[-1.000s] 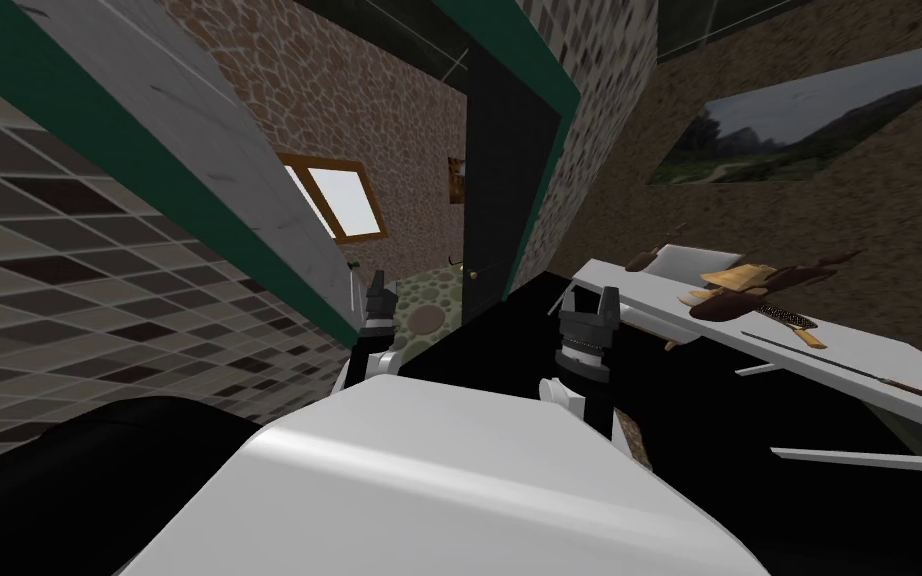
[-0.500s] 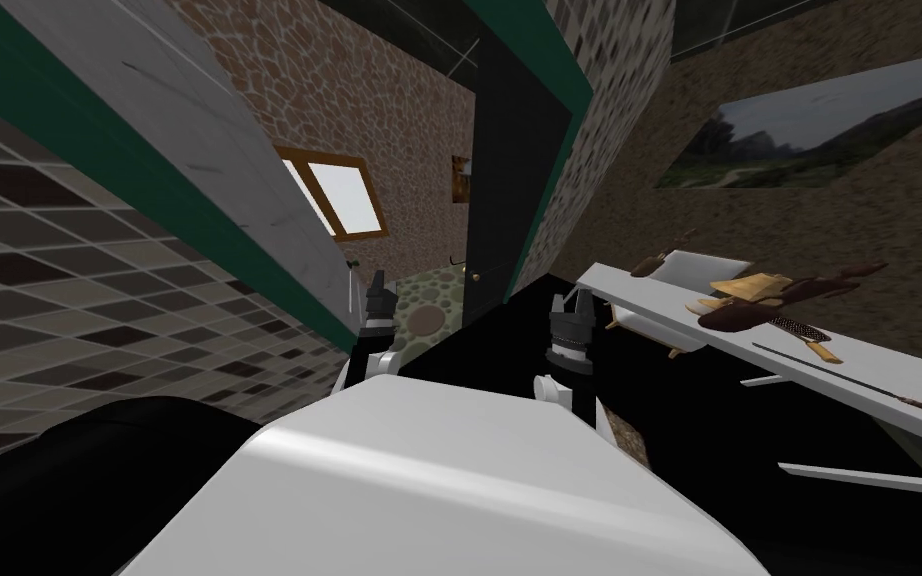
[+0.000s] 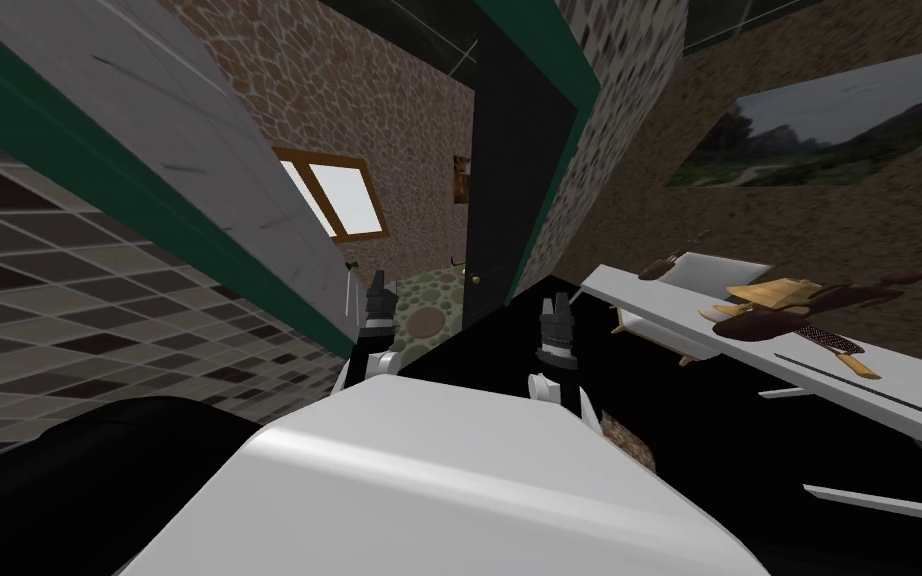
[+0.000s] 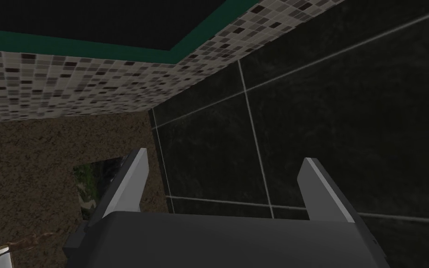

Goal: Push the door open

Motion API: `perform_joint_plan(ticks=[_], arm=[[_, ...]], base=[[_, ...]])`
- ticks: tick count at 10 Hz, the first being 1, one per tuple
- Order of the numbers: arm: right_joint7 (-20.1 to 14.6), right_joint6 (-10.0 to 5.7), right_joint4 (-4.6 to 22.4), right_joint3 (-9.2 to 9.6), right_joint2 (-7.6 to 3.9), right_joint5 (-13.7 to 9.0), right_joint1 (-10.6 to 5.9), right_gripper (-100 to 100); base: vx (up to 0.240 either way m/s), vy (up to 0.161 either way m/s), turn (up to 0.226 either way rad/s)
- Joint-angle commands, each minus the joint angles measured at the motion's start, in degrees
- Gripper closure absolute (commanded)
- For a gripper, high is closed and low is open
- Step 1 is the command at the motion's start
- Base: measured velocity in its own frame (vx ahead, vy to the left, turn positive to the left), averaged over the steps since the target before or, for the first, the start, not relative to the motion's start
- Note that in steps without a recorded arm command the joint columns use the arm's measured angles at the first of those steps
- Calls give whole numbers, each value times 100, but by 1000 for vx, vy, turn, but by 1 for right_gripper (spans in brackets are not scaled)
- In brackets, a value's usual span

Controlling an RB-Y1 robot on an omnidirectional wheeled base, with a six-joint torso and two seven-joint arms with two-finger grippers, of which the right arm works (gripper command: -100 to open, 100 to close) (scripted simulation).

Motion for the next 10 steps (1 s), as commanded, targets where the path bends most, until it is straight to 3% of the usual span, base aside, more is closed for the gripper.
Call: perform_joint_plan(ticks=[1, 4, 10], arm=[[211, -62, 286, 9, -35, 82, -138, -100], [614, -174, 832, 68, -77, 257, -346, -100], [1202, -337, 1618, 155, -128, 512, -649, -100]], base=[[83, -46, 42], [100, -25, 45], [66, -25, 32]])
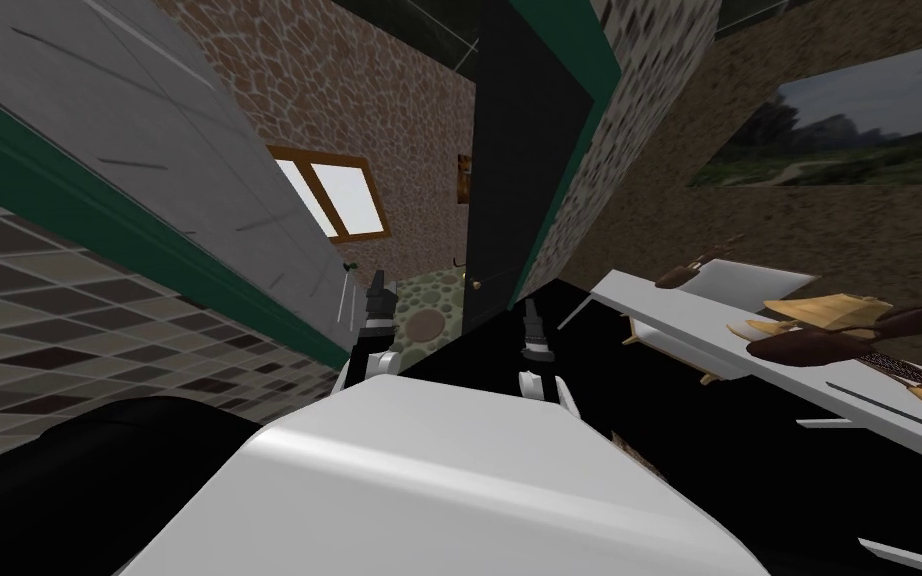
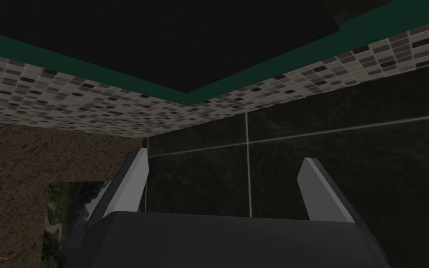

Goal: Push the door open

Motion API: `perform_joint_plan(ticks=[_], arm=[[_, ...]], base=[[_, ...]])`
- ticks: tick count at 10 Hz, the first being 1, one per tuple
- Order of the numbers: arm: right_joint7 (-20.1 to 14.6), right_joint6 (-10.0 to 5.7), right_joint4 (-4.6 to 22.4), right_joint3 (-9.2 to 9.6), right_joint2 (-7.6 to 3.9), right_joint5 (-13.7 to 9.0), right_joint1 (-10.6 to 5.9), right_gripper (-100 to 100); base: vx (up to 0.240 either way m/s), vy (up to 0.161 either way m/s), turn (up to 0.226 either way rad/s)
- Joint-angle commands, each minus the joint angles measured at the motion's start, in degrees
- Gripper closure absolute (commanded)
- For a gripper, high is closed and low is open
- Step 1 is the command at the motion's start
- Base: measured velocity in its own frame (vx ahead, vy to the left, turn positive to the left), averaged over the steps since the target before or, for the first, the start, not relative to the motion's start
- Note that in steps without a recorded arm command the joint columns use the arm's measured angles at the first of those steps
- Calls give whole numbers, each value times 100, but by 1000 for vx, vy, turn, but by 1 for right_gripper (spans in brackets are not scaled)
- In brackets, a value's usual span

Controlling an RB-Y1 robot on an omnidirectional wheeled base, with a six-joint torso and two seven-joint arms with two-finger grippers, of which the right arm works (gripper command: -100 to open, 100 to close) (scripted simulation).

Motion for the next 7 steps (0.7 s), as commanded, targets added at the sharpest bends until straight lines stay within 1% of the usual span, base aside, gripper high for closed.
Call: perform_joint_plan(ticks=[1, 2, 3, 4, 5, 6, 7], arm=[[224, -97, 286, 10, -45, 85, -123, -100], [224, -97, 344, 10, -45, 85, -123, -100], [379, -140, 548, 32, -56, 152, -203, -100], [533, -183, 696, 55, -68, 219, -283, -100], [533, -183, 753, 55, -68, 219, -283, -100], [691, -227, 963, 78, -77, 287, -364, -100], [691, -227, 963, 78, -77, 287, -364, -100]], base=[[73, -29, 58], [57, -30, 21], [57, -32, 29], [83, -36, 56], [63, -24, 21], [54, -20, 23], [41, -17, 16]])
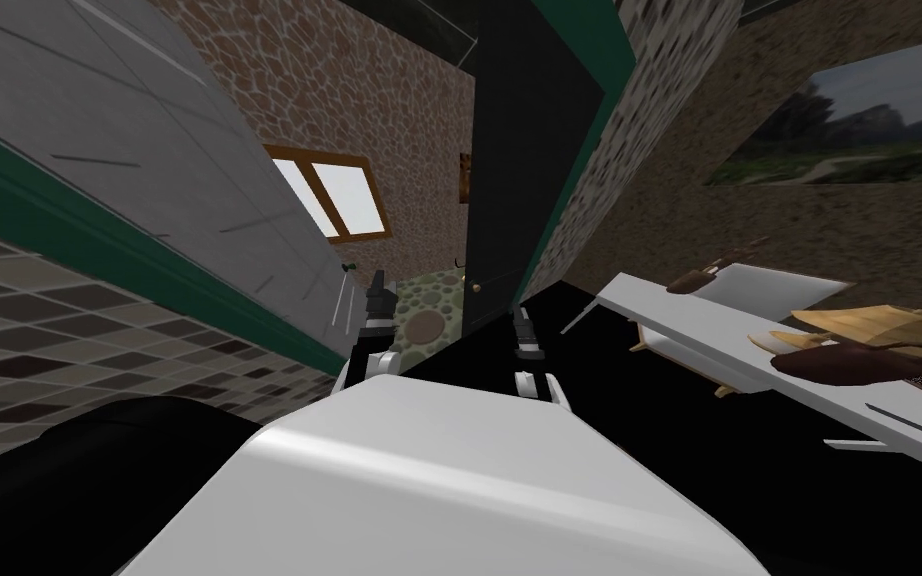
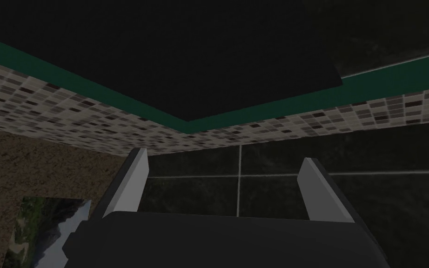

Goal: Push the door open

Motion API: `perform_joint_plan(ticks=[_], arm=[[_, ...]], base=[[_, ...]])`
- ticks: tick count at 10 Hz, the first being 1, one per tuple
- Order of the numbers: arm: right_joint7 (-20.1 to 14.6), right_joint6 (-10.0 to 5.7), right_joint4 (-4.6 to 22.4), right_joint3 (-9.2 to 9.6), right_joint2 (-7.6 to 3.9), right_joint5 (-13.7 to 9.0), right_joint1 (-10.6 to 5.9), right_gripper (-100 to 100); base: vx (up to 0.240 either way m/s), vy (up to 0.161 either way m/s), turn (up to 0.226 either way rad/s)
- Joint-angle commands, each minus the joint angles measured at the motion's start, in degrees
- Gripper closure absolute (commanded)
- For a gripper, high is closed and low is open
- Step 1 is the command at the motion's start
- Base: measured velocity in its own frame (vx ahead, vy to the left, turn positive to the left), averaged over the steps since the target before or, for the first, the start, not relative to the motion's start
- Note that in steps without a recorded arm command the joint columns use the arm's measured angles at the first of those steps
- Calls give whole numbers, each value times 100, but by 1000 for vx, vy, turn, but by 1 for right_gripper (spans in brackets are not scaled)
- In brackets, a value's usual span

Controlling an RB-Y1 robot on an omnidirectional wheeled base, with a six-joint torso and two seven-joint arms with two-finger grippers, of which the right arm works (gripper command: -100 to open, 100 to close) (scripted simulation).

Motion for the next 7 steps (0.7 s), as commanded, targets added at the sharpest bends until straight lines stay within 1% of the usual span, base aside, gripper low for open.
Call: perform_joint_plan(ticks=[1, 2, 4, 7], arm=[[187, -96, 286, 17, -18, 73, -99, -100], [187, -96, 292, 17, -18, 73, -99, -100], [505, -184, 678, 64, -36, 211, -263, -100], [982, -317, 1289, 134, -58, 418, -509, -100]], base=[[51, -22, 37], [39, -19, 23], [56, -31, 40], [97, -43, 56]])
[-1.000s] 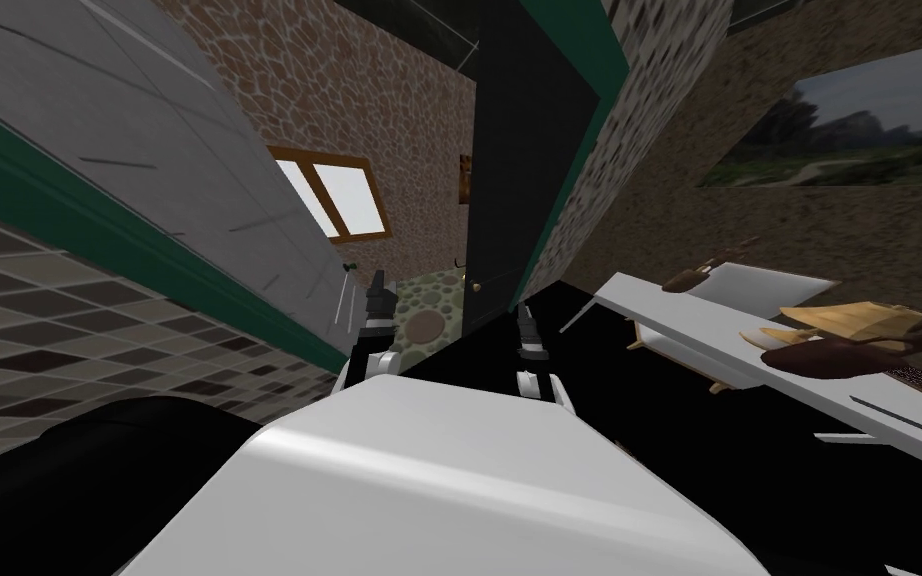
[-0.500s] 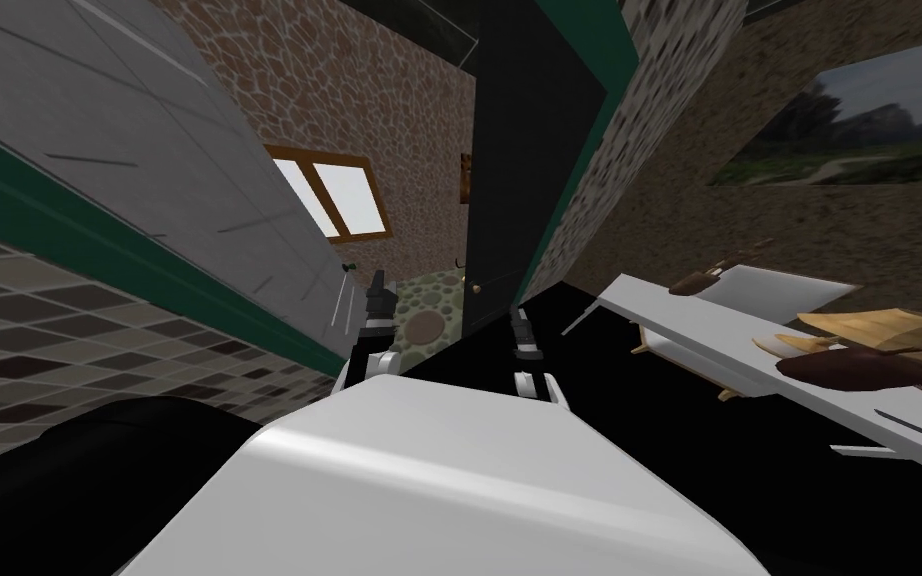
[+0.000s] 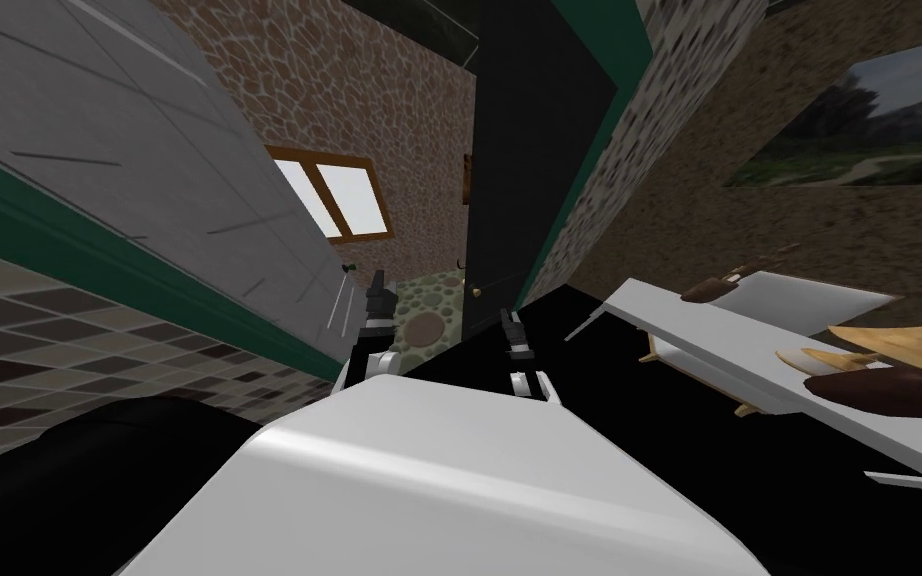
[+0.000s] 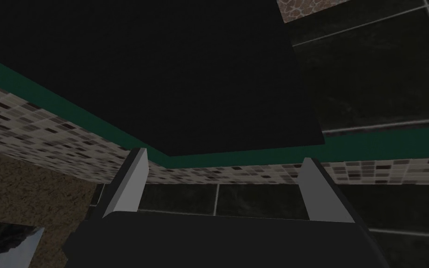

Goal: Push the door open

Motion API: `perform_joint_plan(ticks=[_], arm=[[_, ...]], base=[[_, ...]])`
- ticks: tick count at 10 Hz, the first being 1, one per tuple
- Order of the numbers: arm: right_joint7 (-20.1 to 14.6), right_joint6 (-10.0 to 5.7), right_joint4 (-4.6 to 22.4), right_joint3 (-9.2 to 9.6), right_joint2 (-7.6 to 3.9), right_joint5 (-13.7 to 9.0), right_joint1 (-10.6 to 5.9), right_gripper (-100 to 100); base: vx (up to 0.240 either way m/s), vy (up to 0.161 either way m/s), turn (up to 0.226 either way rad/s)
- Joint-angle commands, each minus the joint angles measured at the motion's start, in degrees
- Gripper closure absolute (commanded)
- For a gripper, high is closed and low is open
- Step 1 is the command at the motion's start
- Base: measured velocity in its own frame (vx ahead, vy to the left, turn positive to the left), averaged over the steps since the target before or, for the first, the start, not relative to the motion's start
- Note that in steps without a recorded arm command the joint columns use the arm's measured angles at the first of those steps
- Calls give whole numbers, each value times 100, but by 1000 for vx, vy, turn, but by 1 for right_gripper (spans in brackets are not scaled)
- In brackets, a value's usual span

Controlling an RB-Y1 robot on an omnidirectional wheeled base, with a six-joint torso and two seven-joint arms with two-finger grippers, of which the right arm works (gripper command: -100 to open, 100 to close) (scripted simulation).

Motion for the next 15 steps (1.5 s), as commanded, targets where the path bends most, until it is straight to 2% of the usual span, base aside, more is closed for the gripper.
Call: perform_joint_plan(ticks=[1, 3, 4, 11, 15], arm=[[119, -52, 224, 8, -6, 41, -65, -100], [432, -139, 587, 54, -18, 177, -226, -100], [432, -139, 640, 54, -18, 177, -226, -100], [1472, -427, 2014, 206, -47, 627, -762, -100], [1991, -572, 2680, 282, -56, 852, -1030, -100]], base=[[80, -37, 22], [68, -23, 39], [52, -27, 22], [80, -42, 48], [93, -52, 44]])
